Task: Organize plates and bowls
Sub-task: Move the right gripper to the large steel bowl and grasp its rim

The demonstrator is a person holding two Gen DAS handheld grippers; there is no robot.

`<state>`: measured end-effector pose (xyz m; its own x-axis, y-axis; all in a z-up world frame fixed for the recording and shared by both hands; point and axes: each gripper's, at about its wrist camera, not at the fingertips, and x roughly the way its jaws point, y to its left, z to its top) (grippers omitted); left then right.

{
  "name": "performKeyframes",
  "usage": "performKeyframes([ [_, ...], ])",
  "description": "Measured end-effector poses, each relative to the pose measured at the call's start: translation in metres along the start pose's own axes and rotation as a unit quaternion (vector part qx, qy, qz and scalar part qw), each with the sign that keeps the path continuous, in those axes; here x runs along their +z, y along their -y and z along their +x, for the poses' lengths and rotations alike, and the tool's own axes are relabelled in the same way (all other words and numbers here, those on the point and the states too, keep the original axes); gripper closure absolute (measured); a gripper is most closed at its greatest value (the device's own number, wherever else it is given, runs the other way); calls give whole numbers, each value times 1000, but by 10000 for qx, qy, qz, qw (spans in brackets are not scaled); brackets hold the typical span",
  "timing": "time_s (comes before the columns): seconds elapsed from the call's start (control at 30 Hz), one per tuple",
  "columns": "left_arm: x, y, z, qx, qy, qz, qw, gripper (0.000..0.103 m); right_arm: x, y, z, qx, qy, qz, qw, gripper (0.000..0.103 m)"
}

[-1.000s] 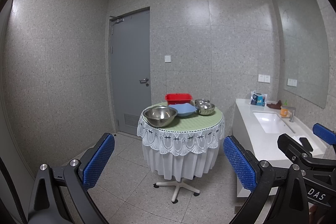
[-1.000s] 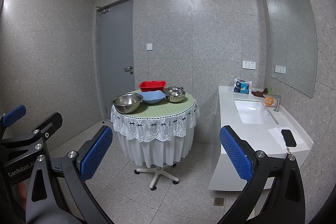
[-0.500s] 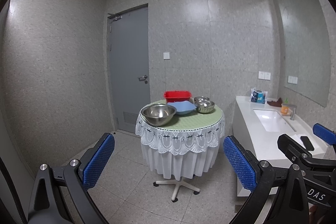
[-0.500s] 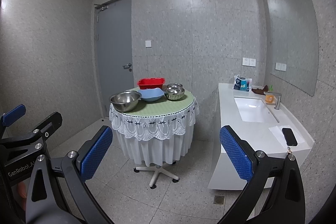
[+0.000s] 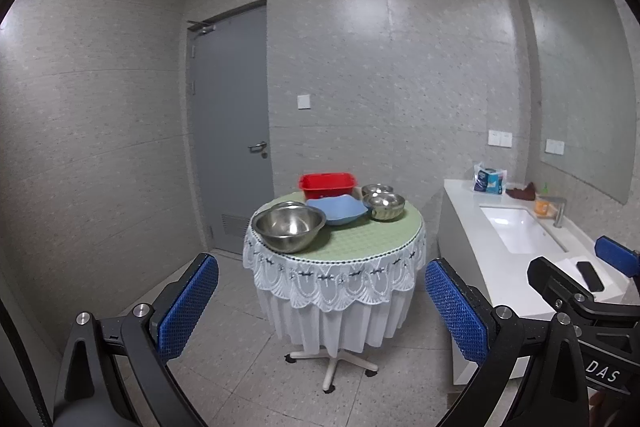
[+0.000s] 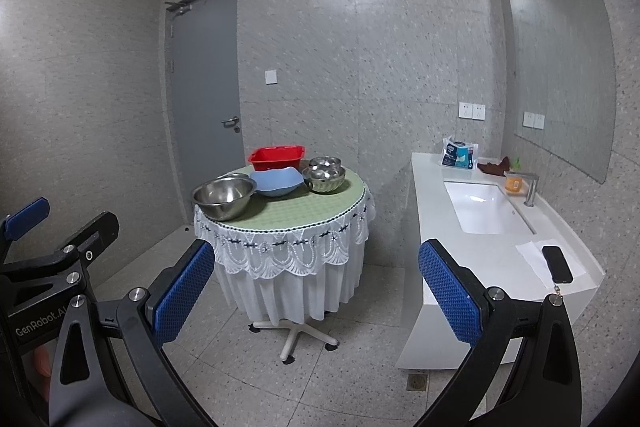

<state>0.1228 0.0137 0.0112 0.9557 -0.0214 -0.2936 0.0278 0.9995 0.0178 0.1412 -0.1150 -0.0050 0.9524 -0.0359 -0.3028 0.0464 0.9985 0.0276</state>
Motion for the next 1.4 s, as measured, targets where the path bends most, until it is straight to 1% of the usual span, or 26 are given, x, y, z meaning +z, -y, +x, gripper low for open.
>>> performKeyframes([
  [0.13, 17, -10, 45, -154, -103, 74, 9998, 1, 10, -1, 30, -140, -91, 87, 9998, 0],
  [0.2, 31, -16, 71, -235, -196, 139, 9994, 1, 16, -2, 42, -200, -158, 142, 9996, 0],
  [0.37, 60, -34, 119, -389, -277, 185, 9987, 1, 34, -6, 74, -317, -235, 261, 9989, 0],
  [0.53, 75, -50, 170, -415, -510, 113, 9978, 1, 40, -11, 110, -313, -408, 239, 9984, 0],
  [0.63, 84, -53, 199, -348, -586, 87, 9976, 1, 43, -11, 140, -224, -521, 278, 9980, 0],
  [0.8, 100, -59, 269, -96, -903, -83, 9958, 1, 46, -15, 200, 100, -768, 246, 9967, 0],
  [0.83, 104, -55, 280, -32, -931, -103, 9956, 1, 47, -14, 220, 222, -856, 267, 9957, 0],
  [0.9, 111, -56, 315, 194, -1035, -191, 9943, 1, 48, -16, 252, 421, -1039, 292, 9933, 0],
  [0.97, 117, -48, 343, 364, -1077, -297, 9931, 1, 50, -20, 295, 669, -1252, 261, 9895, 0],
  [1.0, 120, -52, 365, 512, -1155, -391, 9912, 1, 52, -23, 317, 827, -1337, 225, 9873, 0],
  [1.03, 122, -50, 378, 608, -1194, -443, 9900, 1, 55, -27, 341, 1017, -1429, 169, 9844, 0],
  [1.1, 126, -52, 412, 863, -1336, -590, 9855, 1, 57, -37, 377, 1216, -1617, 73, 9793, 0],
  [1.17, 131, -54, 447, 1074, -1542, -697, 9797, 1, 59, -45, 417, 1464, -1925, 42, 9703, 0],
  [1.23, 133, -58, 480, 1274, -1742, -873, 9725, 1, 61, -55, 454, 1751, -2123, -10, 9614, 0],
  [1.3, 134, -62, 514, 1363, -1885, -1060, 9668, 1, 60, -63, 485, 1798, -2306, -57, 9563, 0],
  [1.4, 129, -69, 560, 1552, -2168, -1253, 9556, 2, 53, -74, 529, 2011, -2743, 29, 9404, 0],
])
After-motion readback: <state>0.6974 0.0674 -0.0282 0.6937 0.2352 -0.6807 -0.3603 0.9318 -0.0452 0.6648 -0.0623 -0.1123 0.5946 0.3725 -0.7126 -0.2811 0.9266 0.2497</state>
